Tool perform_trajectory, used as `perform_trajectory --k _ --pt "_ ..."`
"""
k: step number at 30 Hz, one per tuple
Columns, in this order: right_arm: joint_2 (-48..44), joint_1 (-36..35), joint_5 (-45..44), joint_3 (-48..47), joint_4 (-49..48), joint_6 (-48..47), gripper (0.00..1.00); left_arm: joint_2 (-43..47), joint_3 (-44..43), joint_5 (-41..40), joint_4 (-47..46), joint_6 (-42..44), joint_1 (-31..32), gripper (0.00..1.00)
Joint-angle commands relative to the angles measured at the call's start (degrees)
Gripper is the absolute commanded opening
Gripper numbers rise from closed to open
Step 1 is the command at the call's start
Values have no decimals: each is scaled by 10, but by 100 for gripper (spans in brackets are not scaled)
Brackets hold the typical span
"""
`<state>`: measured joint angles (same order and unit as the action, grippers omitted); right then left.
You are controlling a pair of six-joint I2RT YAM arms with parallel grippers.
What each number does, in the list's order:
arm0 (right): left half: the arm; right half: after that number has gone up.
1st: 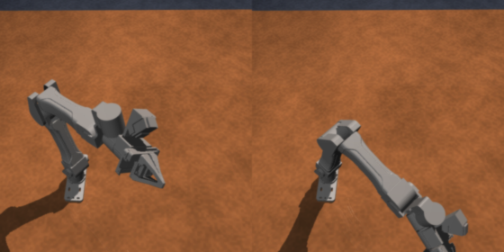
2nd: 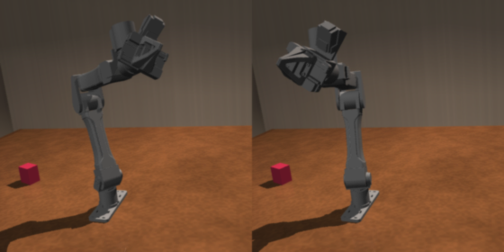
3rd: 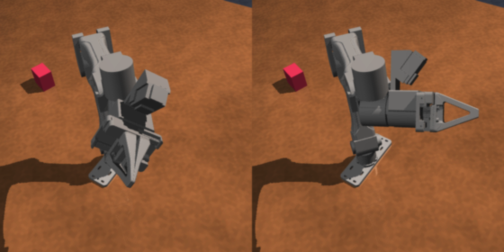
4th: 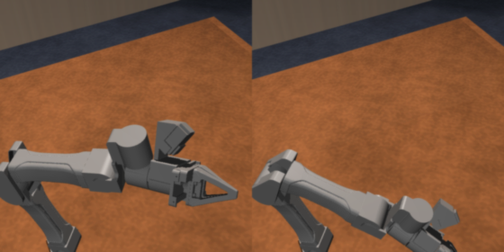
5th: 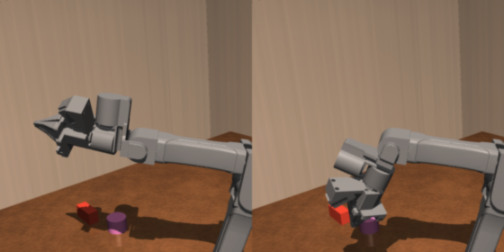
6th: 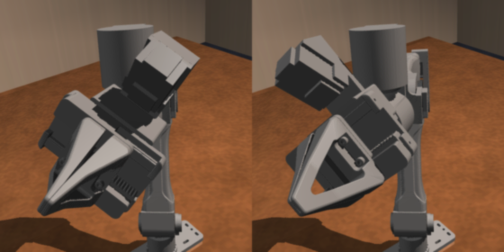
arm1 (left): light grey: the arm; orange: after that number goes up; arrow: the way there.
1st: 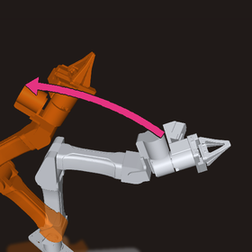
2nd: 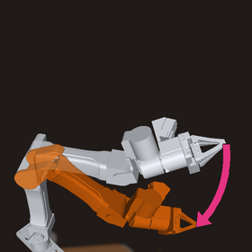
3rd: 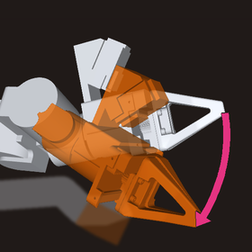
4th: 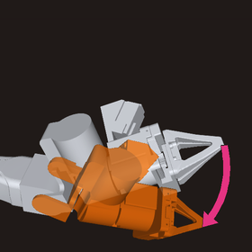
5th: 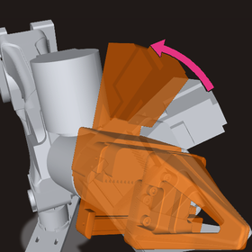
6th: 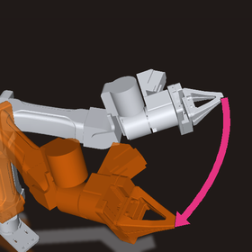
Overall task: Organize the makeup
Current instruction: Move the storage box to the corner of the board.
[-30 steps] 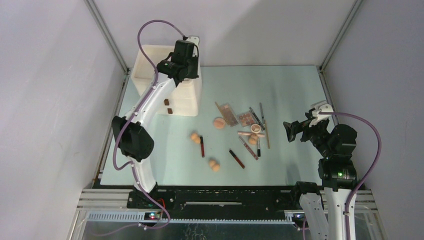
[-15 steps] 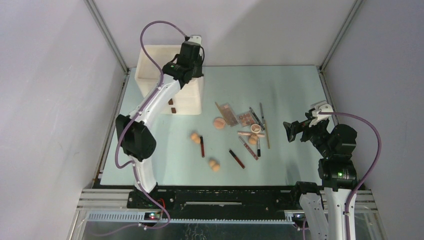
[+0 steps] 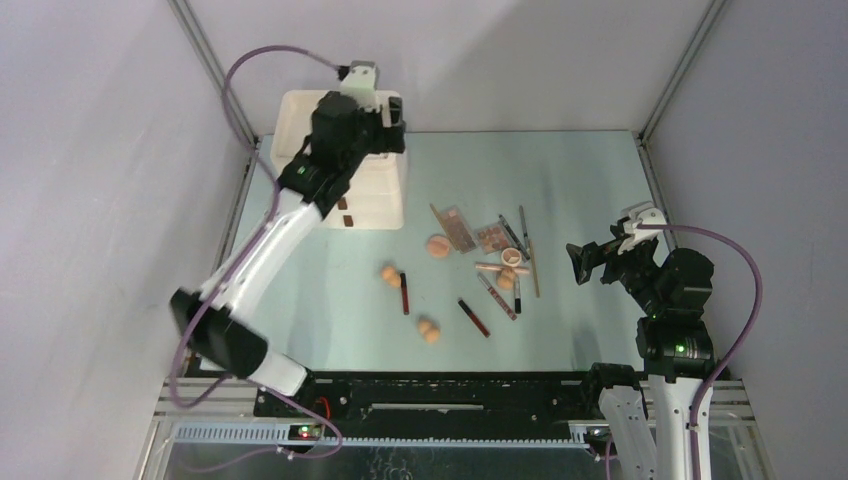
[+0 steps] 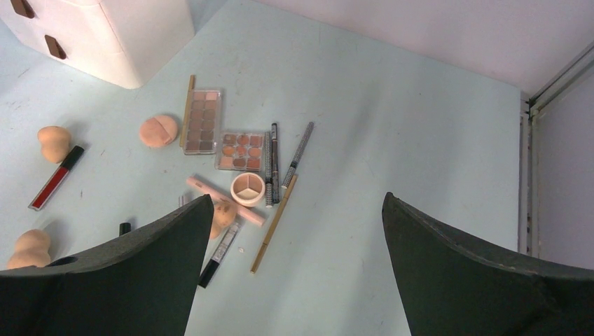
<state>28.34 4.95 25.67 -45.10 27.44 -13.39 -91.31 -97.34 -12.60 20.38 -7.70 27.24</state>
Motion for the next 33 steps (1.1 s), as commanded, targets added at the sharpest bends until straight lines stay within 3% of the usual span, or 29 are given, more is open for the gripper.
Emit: perform_trajectory --k 1,4,7,12,18,21,33 --pt "-1 2 3 3 -10 -8 100 164 194 18 -137 99 1 88" --pt "0 1 2 2 -11 -8 100 261 392 18 -224 157 0 88" --pt "4 1 0 3 -11 -9 100 333 536 8 -285 165 -9 88" --pt "10 3 -7 4 -13 -12 100 375 684 24 -404 102 -27 87" --pt "12 15 4 6 -13 -11 100 341 728 13 -464 2 -33 95" --pt "7 17 8 6 -13 -11 100 308 740 -30 -483 -37 -34 100" --pt "10 15 13 6 -12 -13 100 236 754 -80 -527 -63 -41 96"
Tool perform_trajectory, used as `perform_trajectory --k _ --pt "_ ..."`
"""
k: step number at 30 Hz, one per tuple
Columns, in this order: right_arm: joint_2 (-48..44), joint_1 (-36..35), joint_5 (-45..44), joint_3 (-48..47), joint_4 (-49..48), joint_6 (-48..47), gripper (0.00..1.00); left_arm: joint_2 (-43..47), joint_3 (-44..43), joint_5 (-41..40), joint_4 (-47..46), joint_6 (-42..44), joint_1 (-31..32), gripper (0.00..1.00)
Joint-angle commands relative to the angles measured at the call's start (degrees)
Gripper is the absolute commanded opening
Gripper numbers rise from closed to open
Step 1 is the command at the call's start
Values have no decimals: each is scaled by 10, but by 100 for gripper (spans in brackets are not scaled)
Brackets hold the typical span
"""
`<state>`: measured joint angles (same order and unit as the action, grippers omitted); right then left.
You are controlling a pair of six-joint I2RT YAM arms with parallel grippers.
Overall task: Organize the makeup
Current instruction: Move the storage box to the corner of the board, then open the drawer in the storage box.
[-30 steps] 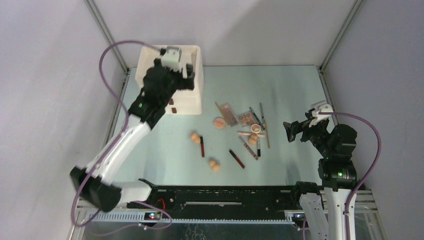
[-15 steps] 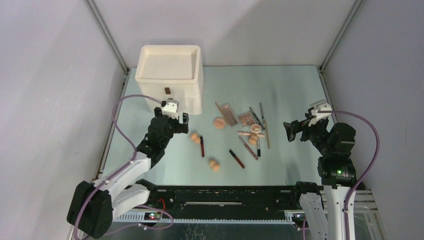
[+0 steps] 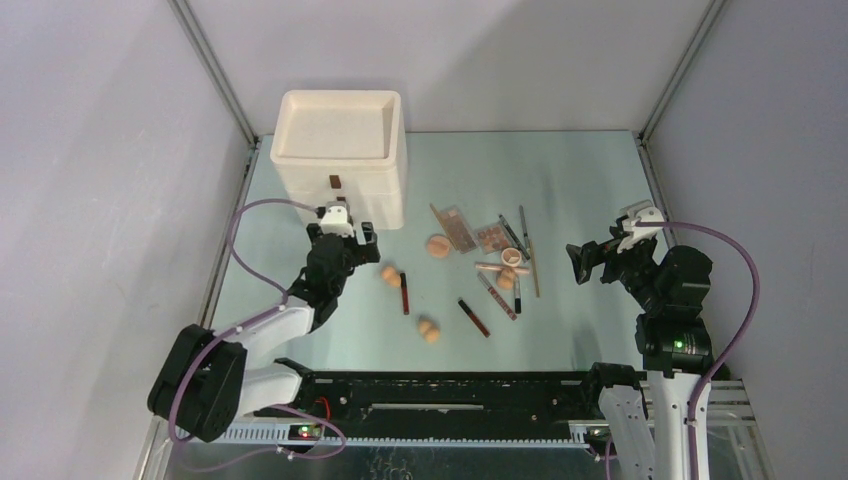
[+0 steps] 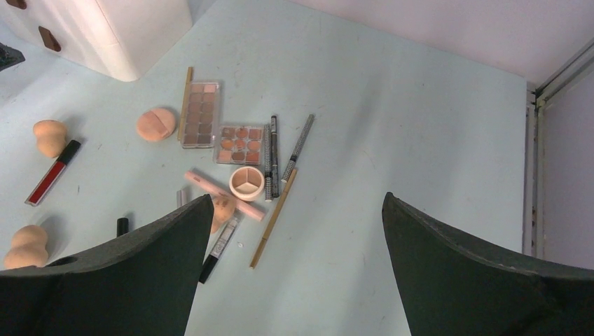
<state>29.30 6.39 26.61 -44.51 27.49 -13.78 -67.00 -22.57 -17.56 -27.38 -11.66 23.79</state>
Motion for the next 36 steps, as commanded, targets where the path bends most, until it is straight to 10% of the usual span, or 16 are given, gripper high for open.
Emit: perform_trajectory --k 1,36 --pt "1 0 4 0 -13 -9 100 -12 3 -29 -46 -31 -9 96" --pt "1 -6 31 0 -7 -11 100 -257 -142 -19 -73 -144 -89 75"
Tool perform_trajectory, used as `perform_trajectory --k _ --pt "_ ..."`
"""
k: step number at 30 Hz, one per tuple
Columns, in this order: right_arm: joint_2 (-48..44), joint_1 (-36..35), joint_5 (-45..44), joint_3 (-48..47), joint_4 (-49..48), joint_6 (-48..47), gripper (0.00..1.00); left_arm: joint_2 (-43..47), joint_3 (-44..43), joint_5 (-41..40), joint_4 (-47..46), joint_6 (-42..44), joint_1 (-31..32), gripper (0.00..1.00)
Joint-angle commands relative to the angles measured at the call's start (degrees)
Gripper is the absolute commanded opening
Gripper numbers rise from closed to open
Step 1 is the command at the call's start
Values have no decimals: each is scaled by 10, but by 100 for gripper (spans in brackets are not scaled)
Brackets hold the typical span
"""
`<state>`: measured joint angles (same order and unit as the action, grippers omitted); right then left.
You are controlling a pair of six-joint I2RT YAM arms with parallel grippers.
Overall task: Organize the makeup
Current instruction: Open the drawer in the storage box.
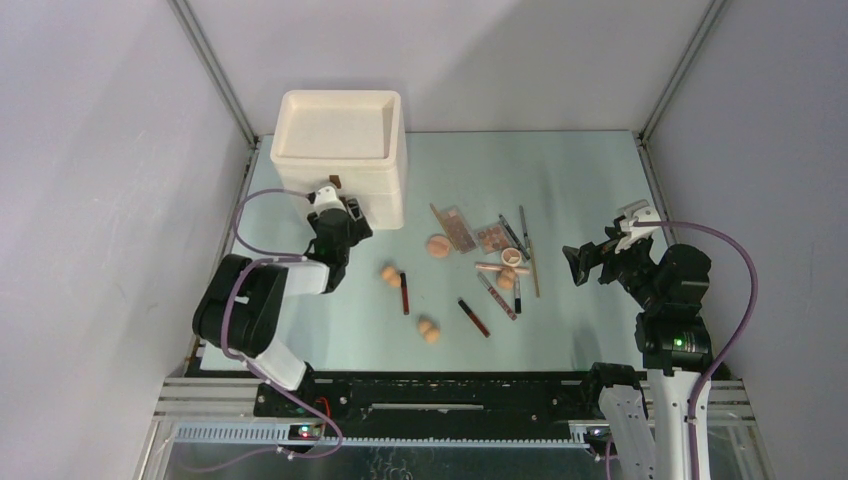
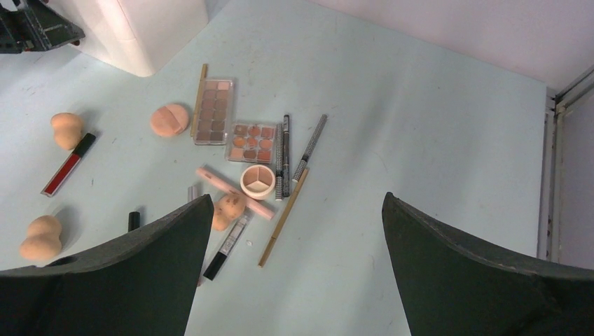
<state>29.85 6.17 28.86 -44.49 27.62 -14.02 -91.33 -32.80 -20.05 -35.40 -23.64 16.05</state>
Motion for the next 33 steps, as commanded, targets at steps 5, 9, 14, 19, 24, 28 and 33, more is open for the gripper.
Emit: perform_trajectory --k 5,9,14,19,24,28,33 --pt "-6 -4 11 0 -7 -9 100 -32 -54 62 15 -47 -37 63" --pt "-6 -4 11 0 -7 -9 100 -42 -66 82 28 -56 -46 60" --pt "-4 -4 13 0 -6 -9 100 -54 -88 92 55 -48 -48 59" --pt "-3 -3 13 0 -5 -9 100 -62 -105 102 72 -38 -47 54" --pt "-1 -3 16 0 -5 -10 100 -62 -107 107 75 -31 -48 48" --pt "-1 -3 18 1 -5 -10 100 -61 -106 111 73 -27 -48 41" --pt "-3 -2 23 0 -3 -11 100 -55 -99 114 63 -20 -48 31"
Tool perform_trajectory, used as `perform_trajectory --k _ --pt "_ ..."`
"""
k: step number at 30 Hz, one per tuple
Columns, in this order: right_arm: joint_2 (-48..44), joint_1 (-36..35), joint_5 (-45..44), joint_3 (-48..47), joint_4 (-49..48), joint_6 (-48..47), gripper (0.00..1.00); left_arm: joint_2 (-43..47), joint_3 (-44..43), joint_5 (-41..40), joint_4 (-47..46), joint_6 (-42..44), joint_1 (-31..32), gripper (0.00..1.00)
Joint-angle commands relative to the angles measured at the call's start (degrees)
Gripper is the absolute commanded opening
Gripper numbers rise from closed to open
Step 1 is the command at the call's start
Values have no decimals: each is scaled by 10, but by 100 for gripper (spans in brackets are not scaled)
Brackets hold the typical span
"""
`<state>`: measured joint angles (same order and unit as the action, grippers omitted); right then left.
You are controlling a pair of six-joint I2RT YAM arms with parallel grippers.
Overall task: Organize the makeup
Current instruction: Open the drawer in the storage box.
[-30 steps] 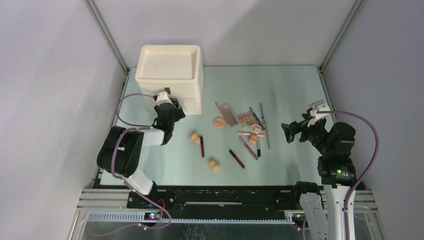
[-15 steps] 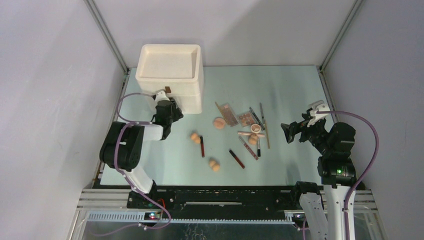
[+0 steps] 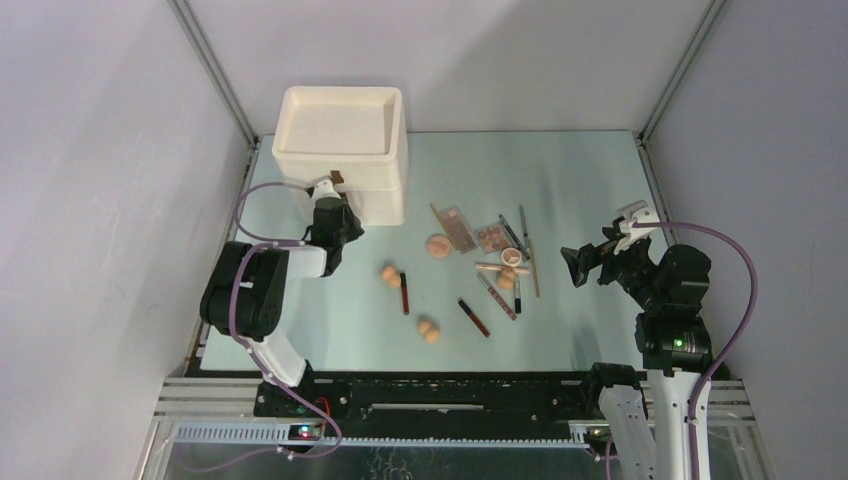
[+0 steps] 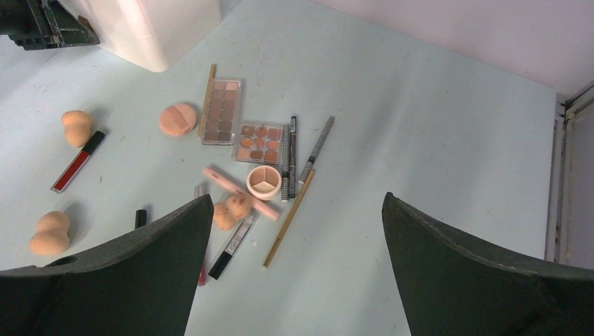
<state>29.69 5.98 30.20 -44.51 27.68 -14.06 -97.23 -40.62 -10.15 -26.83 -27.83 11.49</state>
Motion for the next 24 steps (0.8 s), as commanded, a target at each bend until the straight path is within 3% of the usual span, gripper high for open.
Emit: perform_trajectory --k 1,7,14,20,24 --pt "-2 0 10 0 -4 -10 100 7 -17 14 -29 22 -2 28" --pt "-2 0 13 0 -3 -11 100 41 44 2 -98 22 0 20" --pt "-2 0 16 0 -2 -12 100 67 103 -27 -163 -18 -3 55" --pt "-3 2 25 0 1 -15 100 36 117 38 -204 -105 -54 59" --pt "-1 2 30 0 2 -17 100 -2 124 93 -288 -143 -80 52"
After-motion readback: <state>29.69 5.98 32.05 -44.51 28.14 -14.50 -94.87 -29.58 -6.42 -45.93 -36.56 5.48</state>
